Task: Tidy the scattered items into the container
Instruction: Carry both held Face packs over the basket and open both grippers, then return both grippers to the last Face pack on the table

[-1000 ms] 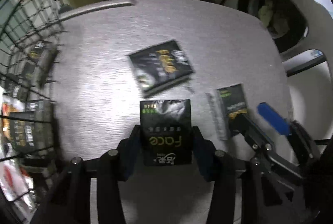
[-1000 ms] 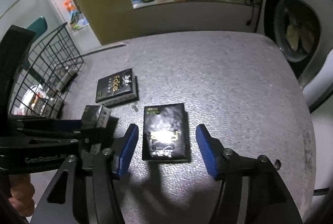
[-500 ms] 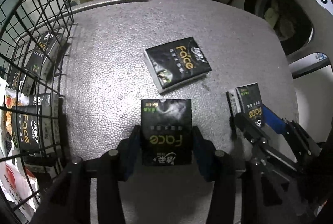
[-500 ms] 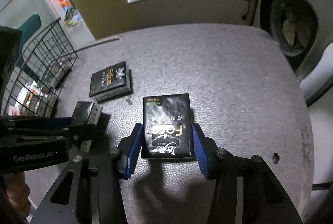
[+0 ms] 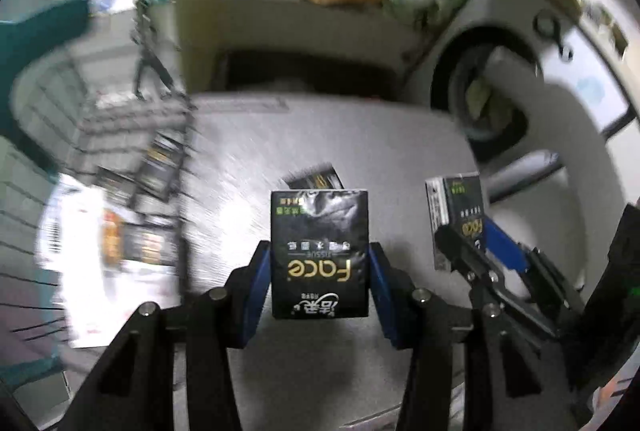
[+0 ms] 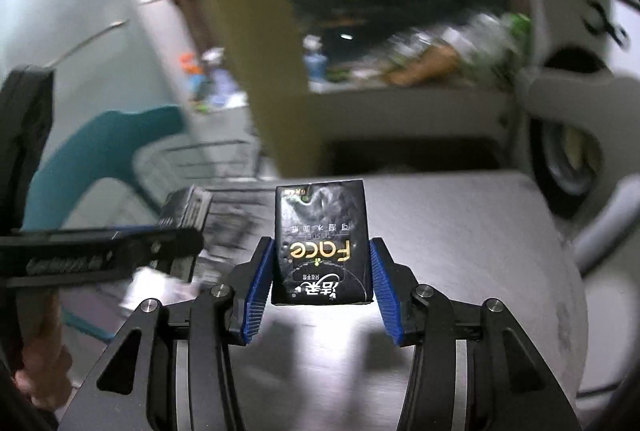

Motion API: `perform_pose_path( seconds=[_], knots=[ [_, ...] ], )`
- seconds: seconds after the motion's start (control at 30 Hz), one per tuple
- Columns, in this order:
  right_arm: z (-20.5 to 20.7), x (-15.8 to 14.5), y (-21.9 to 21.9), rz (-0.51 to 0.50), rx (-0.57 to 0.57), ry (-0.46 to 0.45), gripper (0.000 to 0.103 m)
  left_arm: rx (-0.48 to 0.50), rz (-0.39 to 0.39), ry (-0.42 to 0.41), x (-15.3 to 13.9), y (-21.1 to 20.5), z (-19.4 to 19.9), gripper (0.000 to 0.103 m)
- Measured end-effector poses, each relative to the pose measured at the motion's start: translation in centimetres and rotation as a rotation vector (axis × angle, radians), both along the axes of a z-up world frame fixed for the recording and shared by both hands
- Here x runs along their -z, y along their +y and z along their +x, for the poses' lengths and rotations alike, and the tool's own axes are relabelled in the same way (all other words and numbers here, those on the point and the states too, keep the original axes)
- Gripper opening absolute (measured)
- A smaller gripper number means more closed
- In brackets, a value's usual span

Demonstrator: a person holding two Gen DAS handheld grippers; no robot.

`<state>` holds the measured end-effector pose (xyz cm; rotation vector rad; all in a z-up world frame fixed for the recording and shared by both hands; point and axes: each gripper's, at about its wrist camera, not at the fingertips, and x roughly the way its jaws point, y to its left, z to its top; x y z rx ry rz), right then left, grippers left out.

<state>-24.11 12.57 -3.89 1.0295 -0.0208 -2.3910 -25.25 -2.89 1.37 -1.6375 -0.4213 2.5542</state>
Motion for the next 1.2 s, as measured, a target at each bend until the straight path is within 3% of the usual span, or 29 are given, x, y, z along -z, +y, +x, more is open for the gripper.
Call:
perform_pose_path(
  seconds=[0.17, 0.27, 0.5, 0.63, 0.9, 1.2],
  knots=[
    [2.1, 0.0, -7.7, 0.007, -0.174, -0.023, 0.047, -0.140, -0.061, 0.060, -3.9, -7.5, 2.8, 0.052],
    [2.9, 1.6, -11.0, 0.030, -0.211, -0.055, 0.048, -0.235, -0.131, 0.006, -2.9, -11.5, 4.1, 0.052],
    [4.0, 4.4, -14.0, 0.068, -0.223, -0.098, 0.048, -0.285, -0.118, -0.079, 0.8, -15.4, 5.5, 0.052],
    [3.6, 4.6, -13.7, 0.076, -0.190, -0.091, 0.056, -0.298, -0.108, -0.099, 2.0, -16.0, 6.0, 0.052],
    [2.7, 3.1, -10.7, 0.053, -0.129, -0.071, 0.056, -0.265, -0.084, -0.077, 1.9, -15.1, 6.2, 0.060],
    [1.6, 2.0, -0.4, 0.064, 0.063, -0.060, 0.056, -0.163, -0.077, -0.012, -1.0, -9.0, 5.2, 0.061]
  ],
)
